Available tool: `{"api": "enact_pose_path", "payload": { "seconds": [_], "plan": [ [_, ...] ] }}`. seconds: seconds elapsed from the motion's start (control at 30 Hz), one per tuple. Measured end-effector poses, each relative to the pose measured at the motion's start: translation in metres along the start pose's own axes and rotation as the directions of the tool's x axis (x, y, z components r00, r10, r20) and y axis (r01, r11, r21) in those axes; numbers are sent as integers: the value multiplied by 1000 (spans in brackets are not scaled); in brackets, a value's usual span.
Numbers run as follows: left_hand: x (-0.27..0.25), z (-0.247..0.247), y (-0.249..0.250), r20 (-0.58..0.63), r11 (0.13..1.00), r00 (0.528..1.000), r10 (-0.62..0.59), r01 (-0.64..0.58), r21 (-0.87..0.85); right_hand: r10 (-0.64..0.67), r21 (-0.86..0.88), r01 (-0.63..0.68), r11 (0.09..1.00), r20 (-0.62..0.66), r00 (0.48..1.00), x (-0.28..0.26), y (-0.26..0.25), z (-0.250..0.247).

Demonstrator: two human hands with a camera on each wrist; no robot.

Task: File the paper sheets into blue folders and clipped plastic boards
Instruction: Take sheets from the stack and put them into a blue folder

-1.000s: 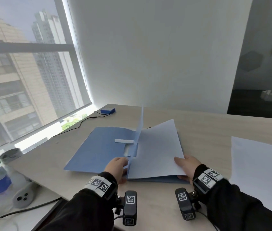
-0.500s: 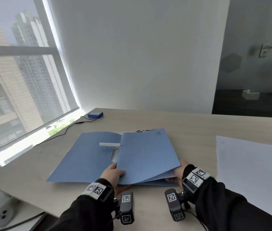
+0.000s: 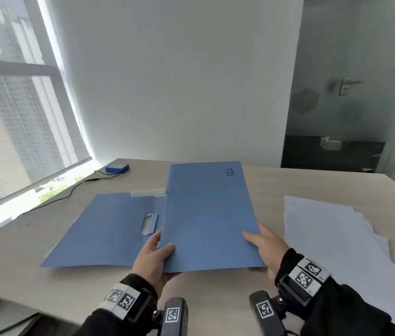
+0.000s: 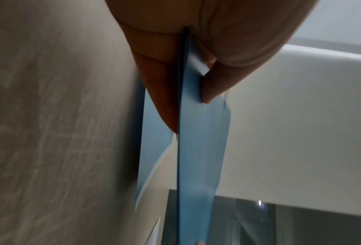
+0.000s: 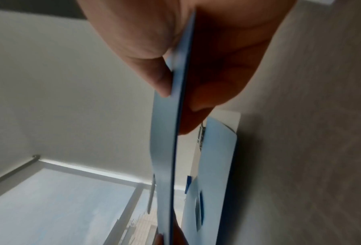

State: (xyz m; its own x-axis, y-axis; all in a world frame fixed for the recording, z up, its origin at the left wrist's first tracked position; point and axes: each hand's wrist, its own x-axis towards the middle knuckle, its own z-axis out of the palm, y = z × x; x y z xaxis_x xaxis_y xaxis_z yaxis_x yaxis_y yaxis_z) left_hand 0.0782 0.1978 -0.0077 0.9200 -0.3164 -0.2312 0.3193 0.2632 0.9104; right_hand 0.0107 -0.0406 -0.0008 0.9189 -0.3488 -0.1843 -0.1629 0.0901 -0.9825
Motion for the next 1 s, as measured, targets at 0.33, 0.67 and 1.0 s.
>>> {"api": "enact_pose_path", "payload": {
  "seconds": [0.33,0.67,1.0],
  "plan": [
    [31,42,4,48,718,970,237,-208,664,-201,-92,186,978,-194,960,-37,-6,-86],
    [51,115,4,164,285,963,214,-222,933,-215,-59,208,976,-195,957,-79,-7,-163],
    [35,206,-34,281,878,955,-98,-50,475,-193,-10,201,980,-326,925,-118,4,-227]
  ]
}}
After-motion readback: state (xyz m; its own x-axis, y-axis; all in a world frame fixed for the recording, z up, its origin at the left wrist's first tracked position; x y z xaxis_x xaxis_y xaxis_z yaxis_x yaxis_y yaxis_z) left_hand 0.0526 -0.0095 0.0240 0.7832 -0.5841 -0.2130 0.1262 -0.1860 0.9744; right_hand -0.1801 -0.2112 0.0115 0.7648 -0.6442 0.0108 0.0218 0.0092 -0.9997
